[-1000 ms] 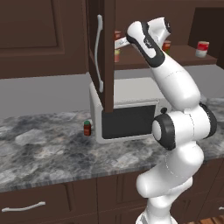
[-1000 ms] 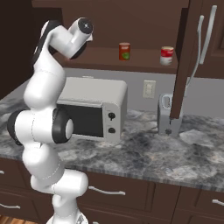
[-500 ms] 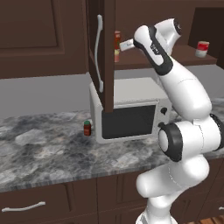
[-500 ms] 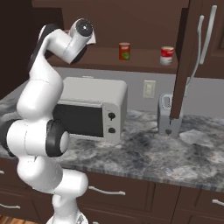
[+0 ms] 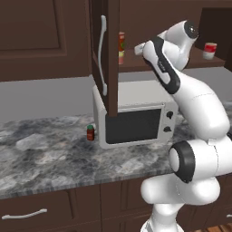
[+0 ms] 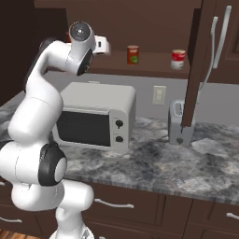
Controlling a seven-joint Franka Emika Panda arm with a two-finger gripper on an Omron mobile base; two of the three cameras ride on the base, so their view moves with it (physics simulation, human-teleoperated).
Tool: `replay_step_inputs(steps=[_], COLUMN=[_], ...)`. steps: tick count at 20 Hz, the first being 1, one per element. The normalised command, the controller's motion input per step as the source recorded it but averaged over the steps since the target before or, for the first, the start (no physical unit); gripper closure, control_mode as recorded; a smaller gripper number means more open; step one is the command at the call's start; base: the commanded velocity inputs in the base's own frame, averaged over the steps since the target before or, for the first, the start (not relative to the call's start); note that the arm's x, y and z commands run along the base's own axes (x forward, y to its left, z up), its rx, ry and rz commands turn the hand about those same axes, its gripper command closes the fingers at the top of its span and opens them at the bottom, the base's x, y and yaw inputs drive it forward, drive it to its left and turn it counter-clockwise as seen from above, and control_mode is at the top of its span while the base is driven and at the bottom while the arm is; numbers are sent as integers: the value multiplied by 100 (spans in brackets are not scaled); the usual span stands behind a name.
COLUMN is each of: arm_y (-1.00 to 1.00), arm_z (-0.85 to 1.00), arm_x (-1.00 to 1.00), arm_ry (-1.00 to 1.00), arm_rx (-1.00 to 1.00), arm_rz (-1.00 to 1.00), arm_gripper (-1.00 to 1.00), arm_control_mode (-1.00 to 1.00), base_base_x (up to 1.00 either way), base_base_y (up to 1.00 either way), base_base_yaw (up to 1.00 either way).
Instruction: Stack two cans on top of the other two cans in the cabinet.
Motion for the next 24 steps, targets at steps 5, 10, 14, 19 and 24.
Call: replay_step_inputs(steps=[5, 10, 14, 19, 24], arm_y=[-46, -45, -43, -34, -41], arm_z=[0, 1, -7, -2, -5], arm_x=[-15, 0, 8, 23, 14], arm_ry=[14, 16, 0, 0, 0], arm_rx=[0, 0, 0, 0, 0], arm_rz=[-47, -45, -25, -12, -1], arm_gripper=[-100, -100, -100, -100, -100], arm_control_mode=[-100, -100, -100, -100, -100], base_base_x=[0, 0, 0, 0, 0], base_base_y=[0, 0, 0, 0, 0], base_base_yaw=[0, 0, 0, 0, 0])
